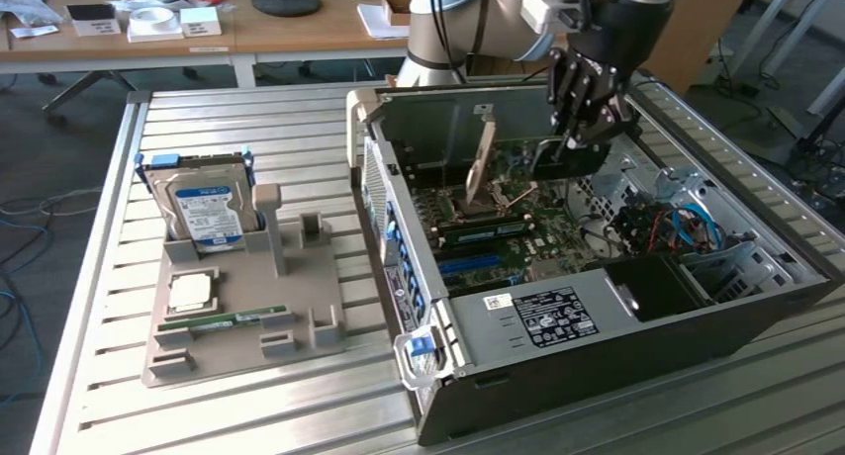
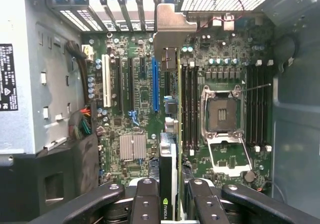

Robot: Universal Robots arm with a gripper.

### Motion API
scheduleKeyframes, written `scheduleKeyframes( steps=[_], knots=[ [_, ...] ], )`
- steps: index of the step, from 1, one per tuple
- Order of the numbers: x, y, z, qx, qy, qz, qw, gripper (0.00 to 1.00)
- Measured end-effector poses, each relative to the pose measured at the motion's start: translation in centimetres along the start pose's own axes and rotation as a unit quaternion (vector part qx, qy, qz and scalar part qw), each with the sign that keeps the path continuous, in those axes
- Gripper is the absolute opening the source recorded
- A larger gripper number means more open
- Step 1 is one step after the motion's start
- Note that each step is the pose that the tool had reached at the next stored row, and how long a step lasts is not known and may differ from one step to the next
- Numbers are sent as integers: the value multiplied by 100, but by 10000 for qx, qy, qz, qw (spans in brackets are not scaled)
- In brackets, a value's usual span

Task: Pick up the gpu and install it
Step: 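Insert the gpu into the slot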

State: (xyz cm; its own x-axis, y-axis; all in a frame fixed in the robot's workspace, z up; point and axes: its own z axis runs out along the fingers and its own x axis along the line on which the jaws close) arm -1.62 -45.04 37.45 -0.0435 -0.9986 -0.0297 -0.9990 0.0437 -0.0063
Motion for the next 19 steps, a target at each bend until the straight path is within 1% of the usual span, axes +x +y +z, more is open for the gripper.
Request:
scheduleKeyframes(
  steps=[3,9,19],
  knots=[
    [2,12,53,5,-8,-1,10000,27],
    [6,41,148,15,-43,0,10000,27],
    [12,61,329,15,-48,-1,10000,27]
  ],
)
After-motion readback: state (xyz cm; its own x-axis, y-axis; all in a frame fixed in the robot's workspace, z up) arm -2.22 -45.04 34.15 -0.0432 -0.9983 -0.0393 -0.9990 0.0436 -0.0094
